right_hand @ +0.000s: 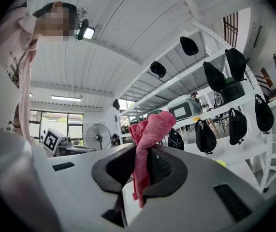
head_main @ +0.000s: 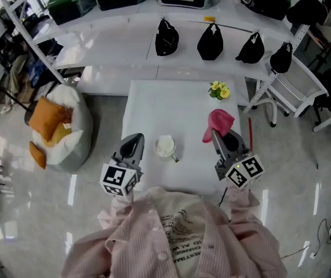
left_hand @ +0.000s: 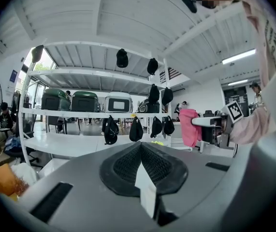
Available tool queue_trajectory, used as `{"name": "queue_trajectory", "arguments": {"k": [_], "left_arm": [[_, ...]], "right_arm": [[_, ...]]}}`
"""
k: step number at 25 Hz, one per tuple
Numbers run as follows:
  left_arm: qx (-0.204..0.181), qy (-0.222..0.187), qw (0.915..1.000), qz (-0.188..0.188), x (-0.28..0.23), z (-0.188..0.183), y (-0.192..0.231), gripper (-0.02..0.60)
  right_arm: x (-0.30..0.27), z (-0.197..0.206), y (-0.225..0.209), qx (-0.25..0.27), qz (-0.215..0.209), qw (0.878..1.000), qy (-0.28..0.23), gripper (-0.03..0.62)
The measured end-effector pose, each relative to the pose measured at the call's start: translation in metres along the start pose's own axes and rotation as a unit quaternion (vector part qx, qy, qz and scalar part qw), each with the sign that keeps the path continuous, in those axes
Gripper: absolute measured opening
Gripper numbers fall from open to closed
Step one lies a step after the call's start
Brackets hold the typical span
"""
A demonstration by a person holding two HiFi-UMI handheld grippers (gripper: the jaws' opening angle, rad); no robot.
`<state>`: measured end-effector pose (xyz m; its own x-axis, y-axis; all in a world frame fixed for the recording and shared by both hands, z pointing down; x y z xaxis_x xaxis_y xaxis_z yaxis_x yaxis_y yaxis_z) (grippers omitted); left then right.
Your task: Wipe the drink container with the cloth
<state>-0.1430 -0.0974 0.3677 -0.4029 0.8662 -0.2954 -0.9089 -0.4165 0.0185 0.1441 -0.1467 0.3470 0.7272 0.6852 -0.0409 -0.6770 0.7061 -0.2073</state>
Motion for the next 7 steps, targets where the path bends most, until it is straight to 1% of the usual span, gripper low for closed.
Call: {"name": "queue_trajectory", "arguments": {"k": [3, 7], "left_arm": [[-0.005, -0.006, 1.0000, -0.003, -0.0021, 0.0000, 0.0005, 0.003], [-0.007, -0.005, 1.0000, -0.004, -0.0052, -0.0001, 0.0017, 0.003]], "right_arm": [[-0.0014, 0.0022, -0.0017, 0.000, 0.001, 1.000, 0.002, 0.040], [-0.0039, 0.0052, -0.0029, 0.000, -0.002, 1.000, 0.005, 0.040]]}}
Point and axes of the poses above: the fingertips, and each gripper's own axes: x backward along the fingers, y to its left, z out of its underside, the point moved 5 cm from there along x, backward along the fingers, and after that the axes turned 7 degrees about y, right-handed, at the moved point
